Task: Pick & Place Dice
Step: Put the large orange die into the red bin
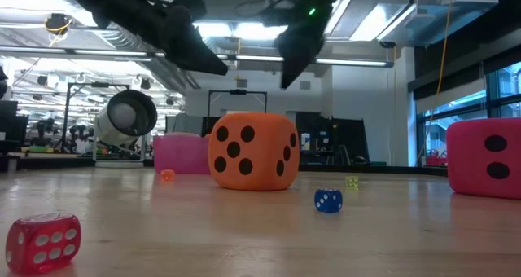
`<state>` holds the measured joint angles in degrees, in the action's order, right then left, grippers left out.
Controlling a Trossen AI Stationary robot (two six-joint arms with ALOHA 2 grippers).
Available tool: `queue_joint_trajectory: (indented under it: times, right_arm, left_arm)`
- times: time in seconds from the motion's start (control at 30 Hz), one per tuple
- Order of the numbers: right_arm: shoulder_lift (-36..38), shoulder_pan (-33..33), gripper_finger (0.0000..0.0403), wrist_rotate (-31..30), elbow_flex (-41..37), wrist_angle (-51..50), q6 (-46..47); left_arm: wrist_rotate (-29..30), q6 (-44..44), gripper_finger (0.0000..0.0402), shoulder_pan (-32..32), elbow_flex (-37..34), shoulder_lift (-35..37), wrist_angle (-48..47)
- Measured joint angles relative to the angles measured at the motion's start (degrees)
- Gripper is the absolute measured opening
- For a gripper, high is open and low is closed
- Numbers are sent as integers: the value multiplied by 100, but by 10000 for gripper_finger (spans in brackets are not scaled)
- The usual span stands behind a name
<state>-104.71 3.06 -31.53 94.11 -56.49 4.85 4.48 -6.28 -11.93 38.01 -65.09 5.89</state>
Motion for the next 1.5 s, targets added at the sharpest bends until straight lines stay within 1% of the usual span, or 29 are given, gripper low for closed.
queue_joint_trajectory:
  times: [0.07,0.13,0.27,0.43,0.63,0.8,1.0,1.13,1.33,1.43,1.5]
  right_arm:
    - [227,-49,350,-4,0,-441,385]
    - [460,-147,350,-52,0,-827,722]
    - [818,-395,350,-63,0,-1285,1218]
    - [1071,-799,350,-61,0,-1538,1518]
    - [1101,-1341,350,236,-2,-1707,1547]
    - [1102,-1797,350,611,-2,-1662,943]
    - [1358,-2049,350,920,-4,-1599,864]
    - [1846,-2120,350,1147,-7,-1633,819]
    - [3063,-2165,350,1137,-7,-1642,818]
    - [3566,-2167,350,917,-4,-1444,817]
    - [3811,-2165,350,867,-4,-1443,802]
  left_arm:
    - [292,-187,137,165,-1,-1,-9]
    - [352,-297,155,295,0,-1,-5]
    - [27,-264,194,496,-1,-1,28]
    - [-236,-252,242,783,0,-3,31]
    - [-301,-479,290,1110,1,-5,113]
    - [-292,-531,320,1287,-1,-5,160]
    - [-251,-904,348,1340,4,-5,161]
    - [-228,-1004,363,1336,32,-5,308]
    - [-310,-1006,376,1334,63,-17,737]
    - [-302,-1005,382,1334,338,-161,719]
    - [-331,-1010,386,1334,647,-331,629]
